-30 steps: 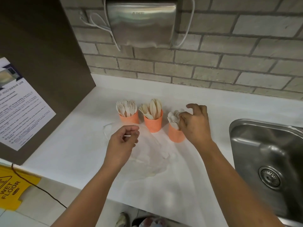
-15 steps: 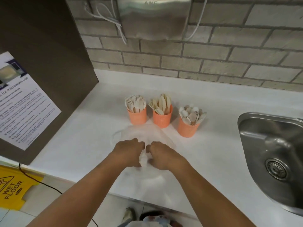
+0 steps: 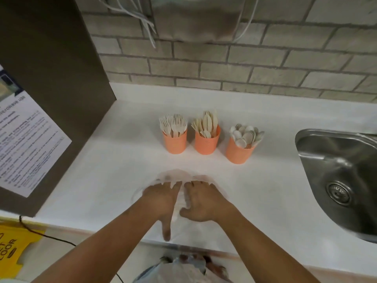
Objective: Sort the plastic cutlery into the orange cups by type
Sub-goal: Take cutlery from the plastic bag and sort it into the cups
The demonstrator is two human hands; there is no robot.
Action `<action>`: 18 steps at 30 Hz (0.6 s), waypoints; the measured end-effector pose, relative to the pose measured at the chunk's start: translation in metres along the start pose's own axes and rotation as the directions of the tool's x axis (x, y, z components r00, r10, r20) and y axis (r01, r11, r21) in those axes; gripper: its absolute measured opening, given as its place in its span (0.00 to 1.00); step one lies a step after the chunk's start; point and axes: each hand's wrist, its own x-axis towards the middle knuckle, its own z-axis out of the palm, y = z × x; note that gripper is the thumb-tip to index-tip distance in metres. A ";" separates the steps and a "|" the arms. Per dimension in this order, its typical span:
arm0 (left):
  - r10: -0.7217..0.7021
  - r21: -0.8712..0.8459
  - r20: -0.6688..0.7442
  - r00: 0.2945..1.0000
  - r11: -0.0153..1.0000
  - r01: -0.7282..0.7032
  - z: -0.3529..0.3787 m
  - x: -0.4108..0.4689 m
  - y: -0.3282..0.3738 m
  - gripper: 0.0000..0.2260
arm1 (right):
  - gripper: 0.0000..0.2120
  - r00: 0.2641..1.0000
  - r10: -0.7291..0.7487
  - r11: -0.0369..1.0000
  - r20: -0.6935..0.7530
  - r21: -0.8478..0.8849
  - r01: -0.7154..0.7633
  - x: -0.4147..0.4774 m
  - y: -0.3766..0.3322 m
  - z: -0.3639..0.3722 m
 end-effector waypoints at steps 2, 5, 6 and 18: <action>0.047 -0.019 0.018 0.999 0.999 -0.047 -0.002 0.000 -0.006 0.69 | 0.23 0.999 0.040 0.975 0.031 0.220 -0.046 0.001 -0.008 -0.005; 0.087 -0.059 0.020 0.996 0.995 -0.085 0.000 0.004 -0.014 0.70 | 0.21 0.999 0.046 0.975 0.026 0.218 -0.051 0.003 -0.012 -0.006; 0.084 -0.070 0.023 0.996 0.994 -0.082 0.001 0.006 -0.017 0.70 | 0.26 0.997 0.048 0.986 0.055 0.157 -0.056 0.004 -0.011 -0.002; 0.068 0.011 -0.075 0.995 0.998 -0.067 0.006 0.022 -0.028 0.68 | 0.35 0.994 0.103 0.948 -0.036 -0.297 -0.109 0.021 -0.027 0.032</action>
